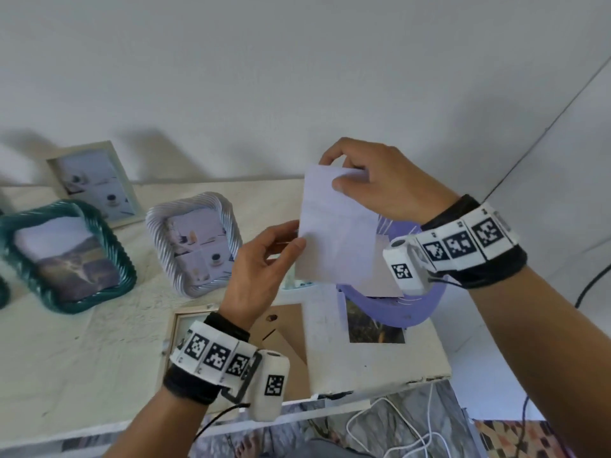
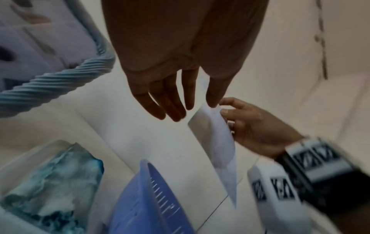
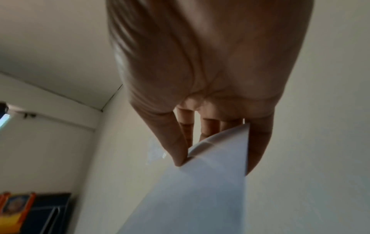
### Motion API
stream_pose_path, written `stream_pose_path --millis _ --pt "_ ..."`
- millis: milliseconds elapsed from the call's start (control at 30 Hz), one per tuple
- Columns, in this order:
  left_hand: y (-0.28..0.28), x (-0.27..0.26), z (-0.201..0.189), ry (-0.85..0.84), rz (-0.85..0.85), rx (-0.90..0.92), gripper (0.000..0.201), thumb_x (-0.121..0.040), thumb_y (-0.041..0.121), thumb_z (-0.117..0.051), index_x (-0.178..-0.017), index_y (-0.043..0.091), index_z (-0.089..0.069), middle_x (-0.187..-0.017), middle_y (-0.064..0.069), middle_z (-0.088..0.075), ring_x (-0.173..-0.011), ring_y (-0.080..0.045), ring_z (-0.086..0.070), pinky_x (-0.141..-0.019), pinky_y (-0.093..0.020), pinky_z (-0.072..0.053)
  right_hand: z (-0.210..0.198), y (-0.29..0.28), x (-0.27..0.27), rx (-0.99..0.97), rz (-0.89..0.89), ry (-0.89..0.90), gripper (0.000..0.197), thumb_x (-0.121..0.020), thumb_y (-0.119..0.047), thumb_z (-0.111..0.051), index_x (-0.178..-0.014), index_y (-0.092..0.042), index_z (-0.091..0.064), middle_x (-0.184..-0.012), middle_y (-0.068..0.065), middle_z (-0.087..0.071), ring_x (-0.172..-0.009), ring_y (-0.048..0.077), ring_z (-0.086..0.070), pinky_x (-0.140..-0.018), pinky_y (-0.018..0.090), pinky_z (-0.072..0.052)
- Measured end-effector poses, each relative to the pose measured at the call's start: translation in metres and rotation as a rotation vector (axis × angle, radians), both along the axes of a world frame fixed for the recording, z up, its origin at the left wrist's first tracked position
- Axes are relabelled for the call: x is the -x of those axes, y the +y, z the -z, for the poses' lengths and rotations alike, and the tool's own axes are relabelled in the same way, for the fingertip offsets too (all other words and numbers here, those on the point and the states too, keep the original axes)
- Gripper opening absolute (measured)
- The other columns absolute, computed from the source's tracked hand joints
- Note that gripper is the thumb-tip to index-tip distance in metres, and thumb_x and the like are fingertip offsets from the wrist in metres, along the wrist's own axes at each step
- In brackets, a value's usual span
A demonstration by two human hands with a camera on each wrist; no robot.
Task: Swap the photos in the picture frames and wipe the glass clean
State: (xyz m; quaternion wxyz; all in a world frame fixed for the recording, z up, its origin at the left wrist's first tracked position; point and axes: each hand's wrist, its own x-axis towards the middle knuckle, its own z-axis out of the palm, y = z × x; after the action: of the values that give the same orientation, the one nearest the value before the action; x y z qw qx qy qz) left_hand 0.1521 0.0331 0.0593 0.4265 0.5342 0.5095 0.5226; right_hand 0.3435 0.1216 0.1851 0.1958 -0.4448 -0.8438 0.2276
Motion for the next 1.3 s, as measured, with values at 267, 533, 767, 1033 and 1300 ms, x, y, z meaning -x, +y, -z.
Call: stream_pose_path --millis 267,533,767,1033,1300 --pt "-0.039 0.067 0.011 -0.209 -0.058 0.159 0.015 -0.094 0.012 -0.061 -0.103 0.003 -0.069 -0.098 -0.012 -0.075 -0.087 -0.022 -0.07 -0.074 -0.037 -0.059 0.076 -0.055 0.054 0.112 0.241 0.436 0.044 -0.091 -0.018 -0.066 -0.131 -0.024 -0.05 -0.099 0.001 -0.058 -0.081 0.013 -0.061 -0.07 0.016 -0.051" --pt "-0.081 0.132 0.051 -0.082 -0.073 0.271 0.01 -0.094 0.009 -0.062 -0.1 0.008 -0.071 -0.09 -0.003 -0.075 -0.084 -0.014 -0.07 -0.068 -0.026 -0.058 0.155 -0.13 0.11 0.479 0.227 0.57 0.031 -0.093 -0.003 -0.058 -0.111 -0.027 -0.049 -0.086 0.028 -0.059 -0.084 0.042 -0.058 -0.073 0.048 -0.052" --pt "-0.116 0.19 0.105 0.642 -0.09 0.076 0.031 -0.093 0.04 -0.06 -0.118 0.024 -0.066 -0.111 0.006 -0.063 -0.101 -0.011 -0.058 -0.089 -0.027 -0.049 0.194 -0.16 0.131 0.521 0.132 0.312 0.021 -0.093 -0.015 -0.059 -0.101 -0.033 -0.053 -0.086 0.007 -0.063 -0.077 0.021 -0.062 -0.073 0.045 -0.051" --pt "-0.134 0.21 0.14 0.786 0.012 -0.012 0.043 -0.094 0.044 -0.046 -0.132 0.026 -0.058 -0.136 0.0 -0.051 -0.126 -0.019 -0.045 -0.102 -0.042 -0.041 0.208 -0.165 0.145 0.362 0.124 -0.049 0.018 -0.091 -0.035 -0.057 -0.107 -0.04 -0.052 -0.068 -0.009 -0.057 -0.062 0.008 -0.056 -0.067 0.035 -0.054" --pt "-0.136 0.211 0.149 0.821 -0.01 -0.069 0.042 -0.095 0.043 -0.048 -0.132 0.027 -0.059 -0.135 0.0 -0.052 -0.123 -0.022 -0.048 -0.097 -0.044 -0.045 0.202 -0.165 0.162 0.255 0.032 -0.298 0.025 -0.098 -0.033 -0.048 -0.122 -0.034 -0.055 -0.061 -0.009 -0.045 -0.059 0.007 -0.046 -0.062 0.026 -0.04"
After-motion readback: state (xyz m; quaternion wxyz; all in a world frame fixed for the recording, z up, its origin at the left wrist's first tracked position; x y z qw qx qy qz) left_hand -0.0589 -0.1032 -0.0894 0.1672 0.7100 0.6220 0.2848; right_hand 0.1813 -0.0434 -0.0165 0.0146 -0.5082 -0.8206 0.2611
